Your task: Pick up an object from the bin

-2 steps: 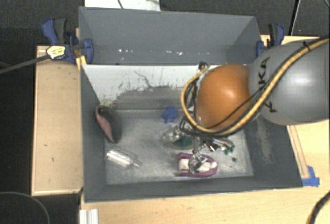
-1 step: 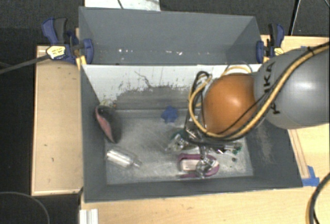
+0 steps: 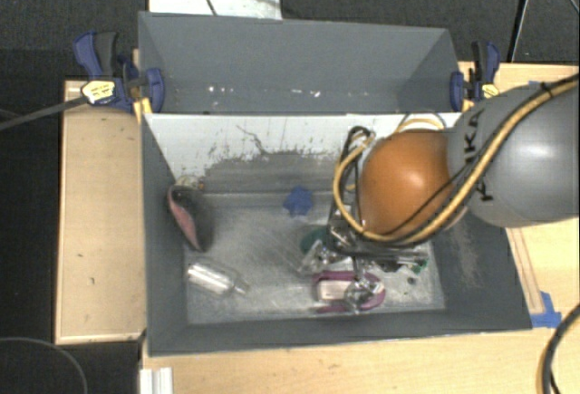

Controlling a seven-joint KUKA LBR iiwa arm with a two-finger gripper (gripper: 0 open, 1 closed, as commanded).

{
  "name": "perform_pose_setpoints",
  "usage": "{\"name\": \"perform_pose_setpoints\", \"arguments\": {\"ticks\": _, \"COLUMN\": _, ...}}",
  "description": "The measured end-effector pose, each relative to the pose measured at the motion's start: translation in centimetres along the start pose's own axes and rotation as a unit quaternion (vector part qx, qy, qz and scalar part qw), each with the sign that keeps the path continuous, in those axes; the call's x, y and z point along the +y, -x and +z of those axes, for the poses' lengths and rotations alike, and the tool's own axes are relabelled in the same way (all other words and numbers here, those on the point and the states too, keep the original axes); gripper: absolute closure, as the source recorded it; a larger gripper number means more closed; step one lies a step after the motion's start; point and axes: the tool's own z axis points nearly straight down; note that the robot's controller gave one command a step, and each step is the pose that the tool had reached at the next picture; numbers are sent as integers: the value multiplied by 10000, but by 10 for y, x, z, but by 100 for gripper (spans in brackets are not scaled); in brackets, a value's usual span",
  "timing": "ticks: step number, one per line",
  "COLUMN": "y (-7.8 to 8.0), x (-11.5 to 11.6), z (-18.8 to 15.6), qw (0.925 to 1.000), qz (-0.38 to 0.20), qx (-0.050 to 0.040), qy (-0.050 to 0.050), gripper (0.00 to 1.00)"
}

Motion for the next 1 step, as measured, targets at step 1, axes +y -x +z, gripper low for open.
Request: {"name": "perform_pose_setpoints", "arguments": {"ticks": 1, "y": -5, "x": -5, "z": -94, "qw": 9997, "qz": 214, "qx": -77, "qy": -87, "gripper": 100}}
